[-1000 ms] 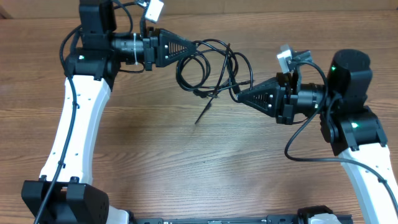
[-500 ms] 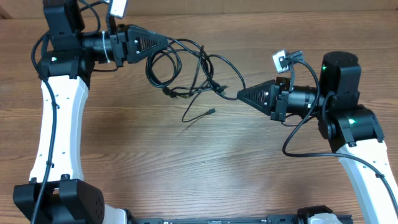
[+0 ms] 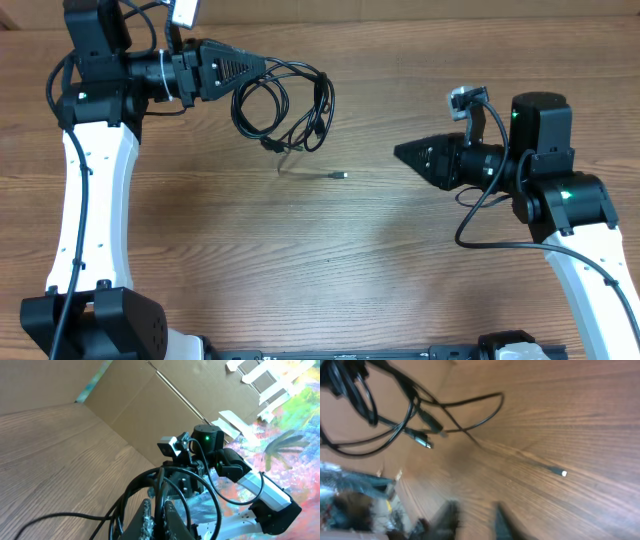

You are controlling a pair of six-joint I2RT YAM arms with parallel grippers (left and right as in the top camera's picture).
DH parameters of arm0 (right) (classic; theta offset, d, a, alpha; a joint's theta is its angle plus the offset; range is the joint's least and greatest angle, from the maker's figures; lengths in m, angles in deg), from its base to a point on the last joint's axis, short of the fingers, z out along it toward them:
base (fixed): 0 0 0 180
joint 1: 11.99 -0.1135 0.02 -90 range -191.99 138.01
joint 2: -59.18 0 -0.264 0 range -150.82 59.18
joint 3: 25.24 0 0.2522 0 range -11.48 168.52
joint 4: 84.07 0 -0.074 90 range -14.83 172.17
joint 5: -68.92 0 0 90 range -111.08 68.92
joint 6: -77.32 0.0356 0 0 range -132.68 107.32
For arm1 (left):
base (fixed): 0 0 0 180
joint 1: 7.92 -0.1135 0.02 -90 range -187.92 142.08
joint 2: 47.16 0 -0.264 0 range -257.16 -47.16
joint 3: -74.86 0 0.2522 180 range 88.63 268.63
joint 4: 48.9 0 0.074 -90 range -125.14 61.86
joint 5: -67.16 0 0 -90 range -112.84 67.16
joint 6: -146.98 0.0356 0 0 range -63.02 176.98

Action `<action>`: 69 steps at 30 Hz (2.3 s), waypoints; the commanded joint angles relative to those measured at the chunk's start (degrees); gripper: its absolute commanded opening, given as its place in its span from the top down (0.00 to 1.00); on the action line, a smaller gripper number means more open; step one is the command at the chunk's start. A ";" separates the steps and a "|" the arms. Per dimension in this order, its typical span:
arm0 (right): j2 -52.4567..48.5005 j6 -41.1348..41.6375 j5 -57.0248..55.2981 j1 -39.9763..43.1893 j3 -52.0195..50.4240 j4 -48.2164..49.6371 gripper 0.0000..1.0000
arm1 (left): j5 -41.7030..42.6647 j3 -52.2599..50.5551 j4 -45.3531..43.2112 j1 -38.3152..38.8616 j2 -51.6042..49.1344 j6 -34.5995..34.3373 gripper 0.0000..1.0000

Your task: Untangle cables

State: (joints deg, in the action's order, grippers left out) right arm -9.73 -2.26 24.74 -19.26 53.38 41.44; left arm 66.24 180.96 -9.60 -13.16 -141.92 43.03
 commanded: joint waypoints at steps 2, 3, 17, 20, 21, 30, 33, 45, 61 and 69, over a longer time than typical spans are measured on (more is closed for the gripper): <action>0.44 1.77 0.94 -0.20 1.05 0.26 0.41 | -1.53 1.05 1.57 1.66 -0.09 2.47 0.96; 0.44 2.60 0.92 -0.20 1.11 0.33 0.37 | -2.40 1.05 2.34 2.14 -0.09 3.19 0.96; 0.63 4.76 0.09 -0.20 1.20 0.33 0.00 | -19.08 1.05 13.42 11.30 -0.09 14.21 0.96; 0.63 4.48 0.02 -0.20 1.20 0.31 0.00 | -20.39 1.05 13.49 11.87 -0.09 14.19 0.96; 0.63 4.39 -0.33 -0.20 1.20 0.31 0.00 | -20.50 1.05 13.49 11.93 -0.09 14.19 0.96; 0.63 4.39 -0.39 -0.20 1.20 0.33 0.00 | -21.99 1.05 13.35 12.02 -0.09 14.16 0.96; 0.63 4.39 -0.39 -0.20 1.20 0.33 0.00 | -21.99 1.05 13.20 12.02 -0.09 13.73 0.96; 0.63 4.39 -0.39 -0.20 1.20 0.31 0.00 | -21.97 1.05 14.36 12.02 -0.09 13.38 0.95; 0.63 4.39 -0.37 -0.20 1.20 0.31 0.00 | -21.97 1.05 14.36 12.02 -0.09 14.21 0.96; 0.63 4.39 -0.39 -0.20 1.20 0.31 0.00 | -22.21 1.05 14.75 12.02 -0.09 14.21 0.96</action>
State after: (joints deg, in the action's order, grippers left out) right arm -9.73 2.30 24.94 -19.26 53.38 41.59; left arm 43.71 181.00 5.22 -1.35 -141.94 55.94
